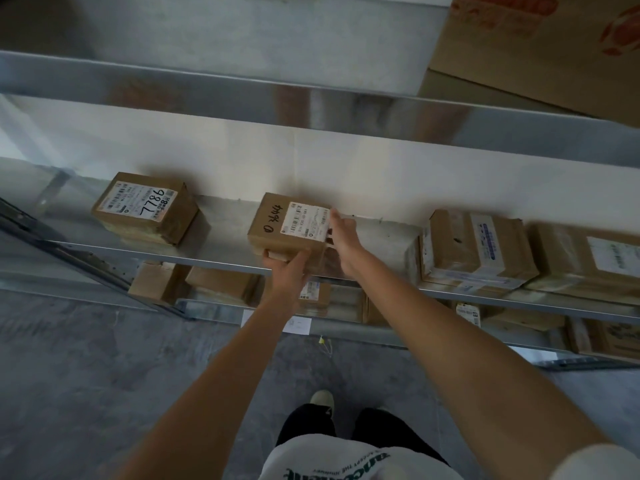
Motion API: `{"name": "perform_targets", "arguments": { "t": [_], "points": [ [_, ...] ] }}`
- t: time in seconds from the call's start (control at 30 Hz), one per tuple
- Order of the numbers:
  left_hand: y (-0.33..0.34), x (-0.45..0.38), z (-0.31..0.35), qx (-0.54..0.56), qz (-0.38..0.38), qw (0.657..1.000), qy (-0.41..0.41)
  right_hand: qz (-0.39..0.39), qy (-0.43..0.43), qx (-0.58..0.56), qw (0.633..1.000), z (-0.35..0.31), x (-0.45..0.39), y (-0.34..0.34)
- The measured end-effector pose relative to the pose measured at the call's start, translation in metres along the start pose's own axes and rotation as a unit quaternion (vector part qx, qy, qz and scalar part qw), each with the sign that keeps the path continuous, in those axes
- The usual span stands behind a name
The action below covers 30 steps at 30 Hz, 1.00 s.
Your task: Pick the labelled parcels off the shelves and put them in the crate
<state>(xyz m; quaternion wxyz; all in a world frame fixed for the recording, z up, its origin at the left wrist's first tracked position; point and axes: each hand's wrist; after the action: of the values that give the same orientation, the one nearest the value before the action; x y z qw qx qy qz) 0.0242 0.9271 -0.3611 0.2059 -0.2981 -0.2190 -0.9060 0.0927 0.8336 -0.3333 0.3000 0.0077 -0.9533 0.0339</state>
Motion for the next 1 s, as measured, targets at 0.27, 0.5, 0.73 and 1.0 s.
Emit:
{"name": "perform_targets", "arguments": {
  "t": [0.27, 0.5, 0.73, 1.0],
  "points": [
    [0.025, -0.008, 0.008, 0.040, 0.070, 0.994, -0.069, 0.028, -0.081, 0.088, 0.992, 0.008, 0.011, -0.035],
    [0.119, 0.019, -0.028, -0.076, 0.032, 0.988, -0.130, 0.285, -0.316, 0.178, 0.887, 0.013, 0.029, -0.186],
    [0.204, 0.050, -0.057, -0.237, -0.098, 0.964, -0.066, 0.351, -0.096, 0.187, 0.912, 0.040, 0.030, -0.322],
    [0.208, 0.055, -0.069, -0.264, -0.165, 0.948, -0.059, 0.241, -0.076, 0.140, 0.957, 0.048, 0.036, -0.312]
  ]
}}
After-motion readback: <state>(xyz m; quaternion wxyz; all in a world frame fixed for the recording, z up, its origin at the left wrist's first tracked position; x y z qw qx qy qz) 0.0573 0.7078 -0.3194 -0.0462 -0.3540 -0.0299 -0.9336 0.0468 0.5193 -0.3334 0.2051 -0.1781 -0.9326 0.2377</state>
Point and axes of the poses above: each hand's wrist, its own x-axis away from the middle knuckle, its own y-axis out of the palm, z = x × y, and after that the axes turned 1 degree about -y, right-handed
